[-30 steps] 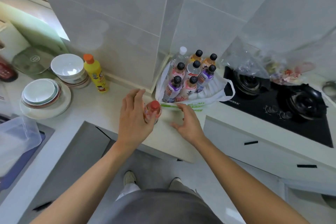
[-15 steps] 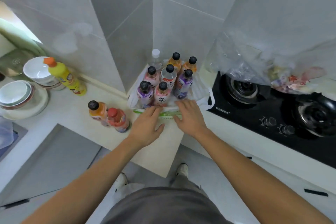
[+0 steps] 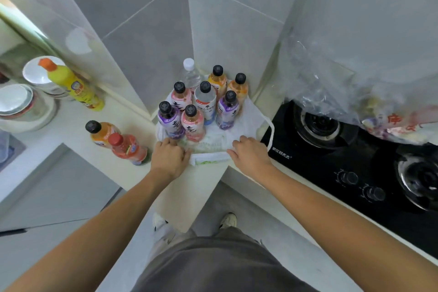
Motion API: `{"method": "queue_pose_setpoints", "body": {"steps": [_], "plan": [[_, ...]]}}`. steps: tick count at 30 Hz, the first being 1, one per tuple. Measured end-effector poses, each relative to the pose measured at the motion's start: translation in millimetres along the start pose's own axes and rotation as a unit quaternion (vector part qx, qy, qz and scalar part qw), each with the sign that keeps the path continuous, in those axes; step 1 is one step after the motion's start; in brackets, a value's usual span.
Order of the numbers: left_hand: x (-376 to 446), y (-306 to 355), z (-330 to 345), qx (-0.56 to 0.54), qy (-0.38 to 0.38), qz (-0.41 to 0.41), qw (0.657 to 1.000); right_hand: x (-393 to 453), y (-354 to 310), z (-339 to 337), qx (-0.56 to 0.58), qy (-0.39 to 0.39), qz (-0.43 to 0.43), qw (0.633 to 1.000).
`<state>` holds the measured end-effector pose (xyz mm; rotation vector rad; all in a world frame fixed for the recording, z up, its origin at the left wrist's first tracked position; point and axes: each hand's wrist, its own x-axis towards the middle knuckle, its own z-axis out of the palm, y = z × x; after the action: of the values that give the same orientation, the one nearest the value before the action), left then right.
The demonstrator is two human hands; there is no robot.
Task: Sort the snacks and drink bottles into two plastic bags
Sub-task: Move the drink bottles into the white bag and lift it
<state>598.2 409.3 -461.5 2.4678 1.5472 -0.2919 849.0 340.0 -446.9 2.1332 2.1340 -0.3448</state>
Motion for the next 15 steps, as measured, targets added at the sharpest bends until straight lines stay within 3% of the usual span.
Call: {"method": "queue_pose_setpoints", "body": {"steps": [5,10,15], "plan": [[-7.9,-5.2,-6.7,-0.050,0.026,0.011,0.998,3.5,-11.9,-6.7,0.003,-0.041,-0.017,0.999],[-51.5,-25.0,-37.2,-0.107,0.112,0.045,0.987,-1.9,-59.2,-14.5,0.085,0.044,-0.059,0.994],[-98.2,-80.4,-69.8,-0.148,0.227,0.077,0.959,-4.3,-131.9,-34.4,0.185,0.073,-0.076,0.977]]}}
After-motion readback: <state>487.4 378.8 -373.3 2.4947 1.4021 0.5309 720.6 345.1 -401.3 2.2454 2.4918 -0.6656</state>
